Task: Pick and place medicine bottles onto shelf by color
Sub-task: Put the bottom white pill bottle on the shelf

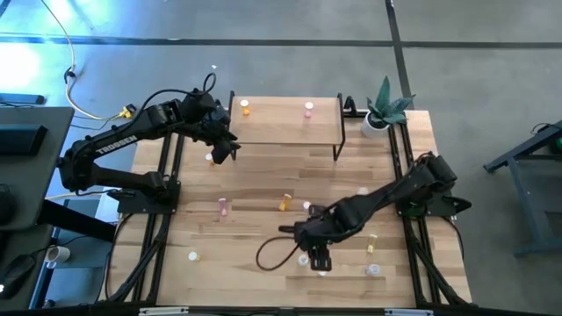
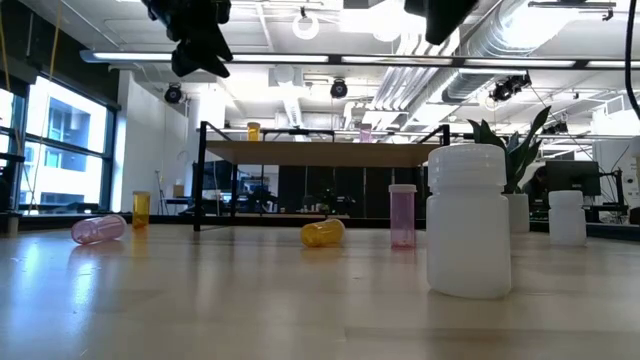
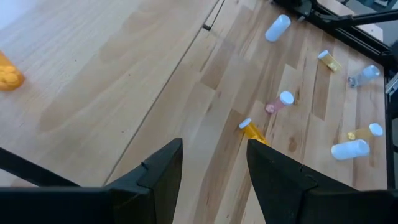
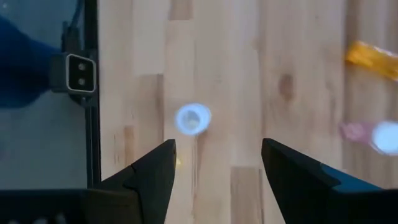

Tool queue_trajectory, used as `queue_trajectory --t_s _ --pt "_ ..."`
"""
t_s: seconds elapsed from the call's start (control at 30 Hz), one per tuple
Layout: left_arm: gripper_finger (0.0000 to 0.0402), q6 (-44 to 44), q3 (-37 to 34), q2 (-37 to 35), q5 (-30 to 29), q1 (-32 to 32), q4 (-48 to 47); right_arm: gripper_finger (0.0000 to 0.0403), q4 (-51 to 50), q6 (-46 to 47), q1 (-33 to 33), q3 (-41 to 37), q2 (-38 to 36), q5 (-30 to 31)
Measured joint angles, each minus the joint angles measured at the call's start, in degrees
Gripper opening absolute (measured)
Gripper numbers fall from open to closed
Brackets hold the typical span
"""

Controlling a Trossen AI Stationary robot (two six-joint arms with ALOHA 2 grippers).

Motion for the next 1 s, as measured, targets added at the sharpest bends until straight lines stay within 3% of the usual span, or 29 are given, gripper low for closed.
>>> queue_trajectory --t_s 0.27,1.0 --pt "0.017 -0.4 0.0 0.0 0.0 0.0 -0.2 0.0229 6.4 -3.6 3.1 0.0 5.6 0.2" --pt "0.017 -1.5 0.0 0.0 0.0 0.0 -0.6 0.0229 7.3 -3.5 4.9 -0.1 14.4 4.1"
